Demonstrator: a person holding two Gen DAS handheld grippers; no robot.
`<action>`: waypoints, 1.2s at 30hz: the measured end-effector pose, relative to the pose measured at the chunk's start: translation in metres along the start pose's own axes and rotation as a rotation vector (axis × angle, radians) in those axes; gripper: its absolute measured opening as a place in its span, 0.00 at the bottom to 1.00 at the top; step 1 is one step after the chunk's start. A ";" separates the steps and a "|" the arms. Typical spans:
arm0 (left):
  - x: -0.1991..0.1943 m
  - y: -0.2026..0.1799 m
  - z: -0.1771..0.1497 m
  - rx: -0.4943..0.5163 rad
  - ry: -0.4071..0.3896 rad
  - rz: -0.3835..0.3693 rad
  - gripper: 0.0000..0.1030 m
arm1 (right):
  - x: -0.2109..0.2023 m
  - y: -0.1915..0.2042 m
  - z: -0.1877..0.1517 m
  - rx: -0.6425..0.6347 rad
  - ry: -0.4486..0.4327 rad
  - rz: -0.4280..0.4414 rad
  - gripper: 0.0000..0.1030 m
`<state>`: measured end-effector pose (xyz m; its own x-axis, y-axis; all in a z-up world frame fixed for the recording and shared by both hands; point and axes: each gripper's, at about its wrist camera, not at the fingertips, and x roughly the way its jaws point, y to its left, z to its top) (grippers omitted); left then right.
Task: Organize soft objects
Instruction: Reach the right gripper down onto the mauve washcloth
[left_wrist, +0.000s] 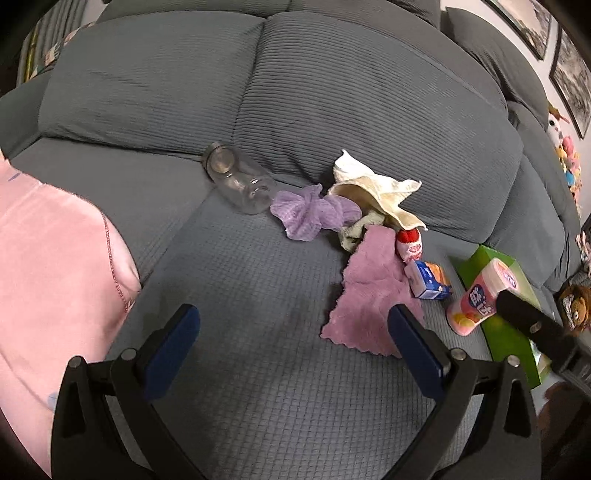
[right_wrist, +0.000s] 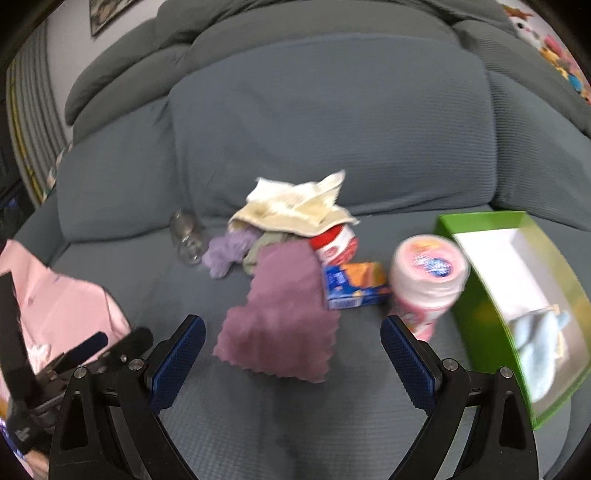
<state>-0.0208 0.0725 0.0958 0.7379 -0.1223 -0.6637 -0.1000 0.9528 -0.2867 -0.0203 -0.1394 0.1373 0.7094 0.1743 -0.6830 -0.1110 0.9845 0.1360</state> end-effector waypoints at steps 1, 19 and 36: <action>0.001 0.002 0.001 -0.006 0.004 0.000 0.98 | 0.005 0.003 0.000 -0.005 0.014 0.007 0.93; 0.016 0.031 0.007 -0.101 0.054 0.144 0.97 | 0.098 0.046 0.004 -0.152 0.223 -0.096 0.93; 0.013 0.039 0.009 -0.132 0.030 0.186 0.97 | 0.150 0.048 -0.020 -0.209 0.218 -0.077 0.47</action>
<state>-0.0090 0.1106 0.0817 0.6789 0.0426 -0.7330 -0.3204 0.9154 -0.2436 0.0668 -0.0654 0.0271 0.5578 0.0773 -0.8264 -0.2198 0.9739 -0.0573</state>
